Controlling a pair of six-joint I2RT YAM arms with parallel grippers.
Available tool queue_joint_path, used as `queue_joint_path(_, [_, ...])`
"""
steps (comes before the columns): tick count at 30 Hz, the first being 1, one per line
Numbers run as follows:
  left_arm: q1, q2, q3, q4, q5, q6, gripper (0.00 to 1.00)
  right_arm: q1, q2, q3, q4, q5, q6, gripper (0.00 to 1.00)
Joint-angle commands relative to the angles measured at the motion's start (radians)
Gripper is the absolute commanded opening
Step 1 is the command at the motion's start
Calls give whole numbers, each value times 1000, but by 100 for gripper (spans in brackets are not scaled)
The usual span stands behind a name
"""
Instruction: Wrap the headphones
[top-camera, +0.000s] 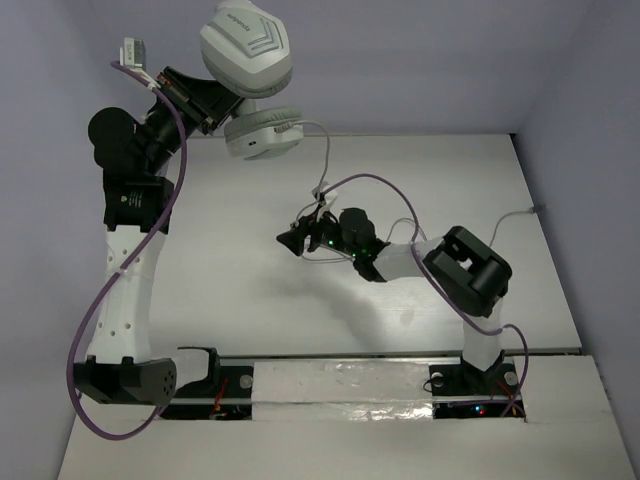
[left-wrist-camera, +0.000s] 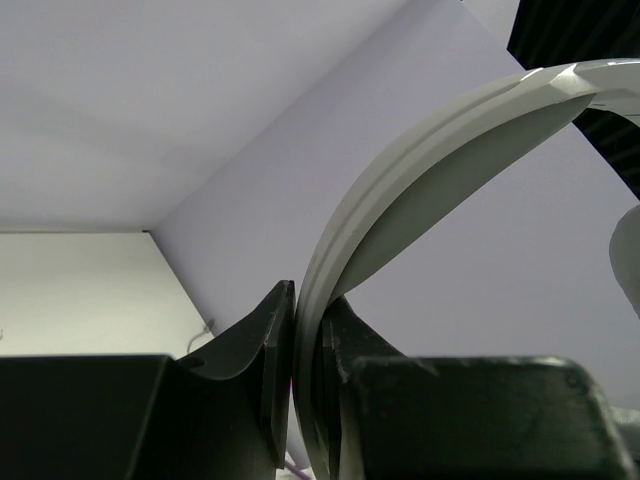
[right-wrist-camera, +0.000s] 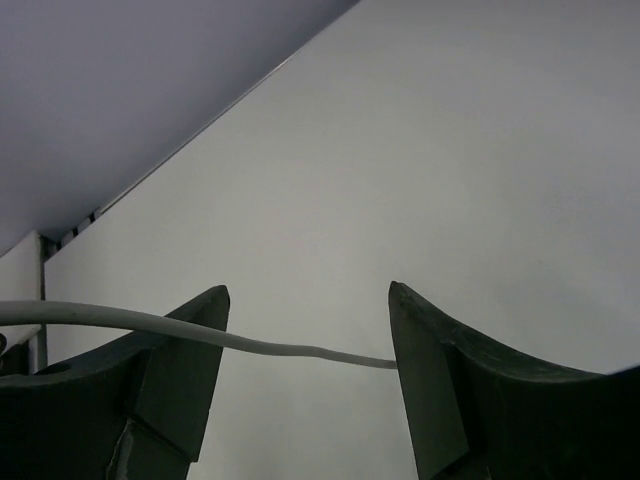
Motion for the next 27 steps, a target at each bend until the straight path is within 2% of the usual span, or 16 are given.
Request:
queue_joint_path(1, [-5, -13, 69, 70, -10, -46, 0, 17, 75, 82, 142, -109, 90, 70])
queue_joint_path(2, [-5, -11, 68, 75, -12, -50, 0, 17, 93, 84, 199, -121, 118, 69])
queue_joint_path(5, [-14, -12, 54, 104, -30, -75, 0, 41, 148, 90, 269, -144, 190, 56])
queue_joint_path(6, [-14, -13, 43, 110, -35, -81, 0, 41, 162, 93, 274, -143, 208, 42])
queue_joint_path(8, [-14, -19, 37, 115, -54, -89, 0, 50, 167, 89, 289, -150, 230, 30])
queue_joint_path(9, [-14, -22, 31, 121, -64, -93, 0, 50, 164, 78, 313, -147, 250, 21])
queue_joint_path(12, [-14, -35, -6, 141, -133, -92, 0, 60, 136, 29, 309, -138, 276, 7])
queue_joint_path(14, [-14, -42, -23, 107, -266, -55, 0, 73, 84, -8, 283, -135, 277, 4])
queue_joint_path(15, [-14, -42, -26, 88, -325, 9, 0, 90, 61, -26, 181, -108, 261, 2])
queue_joint_path(16, [-14, -42, -39, 55, -451, 32, 0, 101, 38, -30, 110, -83, 248, 0])
queue_joint_path(19, [-14, -54, -121, 92, -640, 74, 0, 155, -46, -36, -166, 3, 213, 0])
queue_joint_path(21, [-14, -31, -139, 86, -697, 94, 0, 190, -109, -45, -359, 47, 210, 0])
queue_joint_path(23, [-14, -10, -158, 61, -781, 167, 0, 250, -147, -54, -480, 139, 205, 0])
queue_joint_path(24, [-14, -5, -176, 63, -801, 189, 0, 270, -183, -53, -618, 188, 192, 0])
queue_joint_path(26, [-54, 15, -210, 31, -887, 288, 0, 326, -223, -31, -761, 247, 170, 0])
queue_joint_path(27, [-69, 20, -220, 18, -916, 319, 0, 348, -244, -19, -921, 299, 159, 0])
